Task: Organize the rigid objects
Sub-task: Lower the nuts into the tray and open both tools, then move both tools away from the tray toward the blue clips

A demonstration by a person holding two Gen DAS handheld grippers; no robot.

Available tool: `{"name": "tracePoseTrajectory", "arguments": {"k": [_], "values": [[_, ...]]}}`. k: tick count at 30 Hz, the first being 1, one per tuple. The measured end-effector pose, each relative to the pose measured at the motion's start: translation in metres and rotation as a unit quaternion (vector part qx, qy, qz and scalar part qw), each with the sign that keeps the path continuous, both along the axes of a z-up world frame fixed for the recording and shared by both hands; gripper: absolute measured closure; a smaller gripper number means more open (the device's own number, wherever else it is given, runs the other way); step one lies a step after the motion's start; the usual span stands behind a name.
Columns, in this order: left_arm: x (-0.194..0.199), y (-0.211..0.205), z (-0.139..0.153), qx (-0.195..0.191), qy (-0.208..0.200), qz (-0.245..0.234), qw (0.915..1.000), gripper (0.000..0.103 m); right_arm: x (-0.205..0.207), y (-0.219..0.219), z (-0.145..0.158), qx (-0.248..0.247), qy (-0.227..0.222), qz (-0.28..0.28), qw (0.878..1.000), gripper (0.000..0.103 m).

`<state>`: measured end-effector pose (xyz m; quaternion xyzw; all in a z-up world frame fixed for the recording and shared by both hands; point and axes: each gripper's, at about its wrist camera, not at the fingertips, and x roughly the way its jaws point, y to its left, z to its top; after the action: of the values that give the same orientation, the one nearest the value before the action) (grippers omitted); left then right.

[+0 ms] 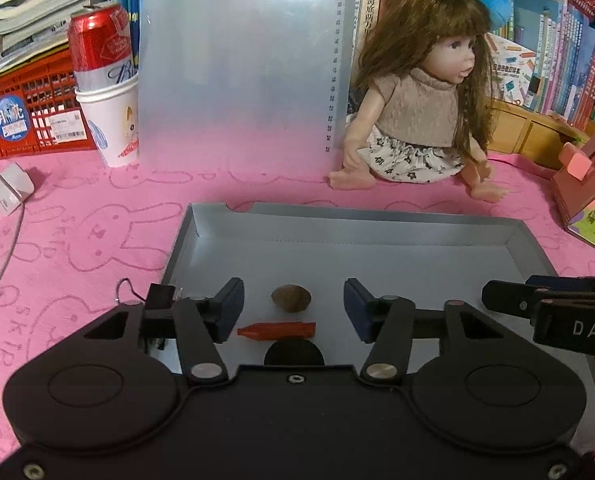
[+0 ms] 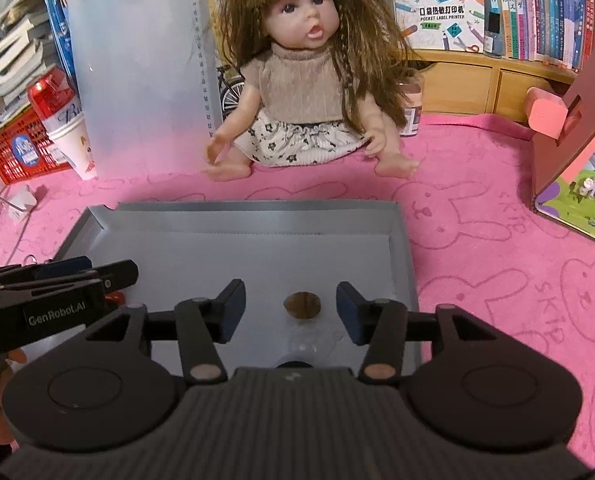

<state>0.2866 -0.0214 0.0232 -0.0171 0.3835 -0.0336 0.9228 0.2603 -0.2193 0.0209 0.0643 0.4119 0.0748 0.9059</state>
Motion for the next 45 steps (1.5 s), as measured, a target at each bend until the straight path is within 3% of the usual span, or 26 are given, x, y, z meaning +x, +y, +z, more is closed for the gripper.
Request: {"name": "tracePoseTrajectory", "arguments": {"k": [5, 28, 36, 45], "values": [[-0.014, 0.001, 0.009, -0.001, -0.011, -0.004, 0.9999, 0.045, -0.014, 0.001, 0.009, 0.001, -0.024, 0.009, 1.0, 0.027], [-0.12, -0.017, 0.041, 0.001, -0.081, -0.078, 0.9937, 0.034, -0.111, 0.0, 0.045, -0.011, -0.137, 0.054, 0.989, 0.016], [-0.17, -0.023, 0.034, 0.009, -0.106, -0.105, 0.9888, 0.028, -0.162, -0.008, 0.037, -0.026, -0.182, 0.053, 0.982, 0.015], [-0.221, -0.018, 0.014, -0.009, -0.107, -0.119, 0.987, 0.027, -0.214, -0.022, 0.009, -0.031, -0.206, 0.046, 0.977, 0.015]]}}
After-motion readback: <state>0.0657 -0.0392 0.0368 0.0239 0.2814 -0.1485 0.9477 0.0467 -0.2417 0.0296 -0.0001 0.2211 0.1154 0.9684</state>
